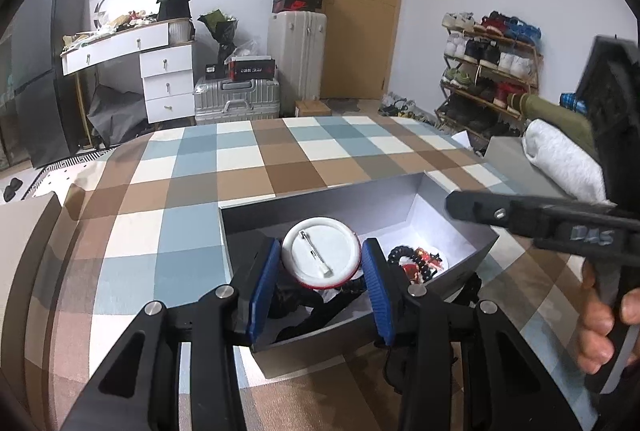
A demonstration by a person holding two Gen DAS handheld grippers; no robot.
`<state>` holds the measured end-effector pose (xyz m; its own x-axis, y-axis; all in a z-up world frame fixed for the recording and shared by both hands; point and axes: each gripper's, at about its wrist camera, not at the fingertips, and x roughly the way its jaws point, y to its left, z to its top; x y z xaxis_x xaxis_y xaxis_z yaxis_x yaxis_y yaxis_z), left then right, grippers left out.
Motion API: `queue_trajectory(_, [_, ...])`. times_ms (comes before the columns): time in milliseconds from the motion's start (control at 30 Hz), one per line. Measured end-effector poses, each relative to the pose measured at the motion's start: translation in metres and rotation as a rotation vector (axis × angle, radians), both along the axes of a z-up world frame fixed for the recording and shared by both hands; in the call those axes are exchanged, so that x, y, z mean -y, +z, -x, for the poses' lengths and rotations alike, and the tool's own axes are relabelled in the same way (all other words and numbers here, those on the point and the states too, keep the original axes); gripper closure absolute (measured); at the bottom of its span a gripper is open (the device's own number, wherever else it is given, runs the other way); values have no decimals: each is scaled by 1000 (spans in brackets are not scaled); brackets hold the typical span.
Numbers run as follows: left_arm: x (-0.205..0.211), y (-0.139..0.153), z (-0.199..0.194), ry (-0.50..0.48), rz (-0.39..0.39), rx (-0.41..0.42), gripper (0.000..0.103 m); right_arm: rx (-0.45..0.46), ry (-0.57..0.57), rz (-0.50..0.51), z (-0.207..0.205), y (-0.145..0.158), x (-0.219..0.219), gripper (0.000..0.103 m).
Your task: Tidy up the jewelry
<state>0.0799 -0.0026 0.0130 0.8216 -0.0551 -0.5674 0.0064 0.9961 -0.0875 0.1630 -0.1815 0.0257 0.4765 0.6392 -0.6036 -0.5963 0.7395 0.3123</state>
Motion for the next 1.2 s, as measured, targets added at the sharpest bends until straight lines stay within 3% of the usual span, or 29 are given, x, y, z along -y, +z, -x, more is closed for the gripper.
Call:
queue_trajectory(33, [1,0,-1,1,-6,-5,66,9,-2,-5,1,2,3,73])
queue_trajectory(100, [1,-1,0,1,-6,-11,66,30,-8,-18,5,4,11,39])
queue_trajectory(133, [1,-1,0,-4,-1,-12,65,50,-22,-20,9,5,16,33])
queue_trajectory(233, [2,-1,0,-12,3,-18,44,51,-57,-21,11,4,30,9])
queue_trajectory(267, [3,-1,2,-14,3,-14,39,41,-59,-33,9,3,34,6])
queue_trajectory(400, [7,0,4,-41,13,-14,23,-29,-109,-43,-1,-9,53,6])
queue_trajectory(533, [11,7,14,-20,-18,-21,16,-75,-134,-32,-5,-19,64,5])
queue_trajectory(633, [10,10,22,1,-17,-28,1,-88,-148,-24,-4,-24,70,2])
queue_trajectory(767, [7,12,32,14,21,-54,1,-89,-127,45,-2,-31,65,1])
queue_trajectory(1200, [18,-5,37,21,25,-107,1,-40,37,258,18,-50,31,1])
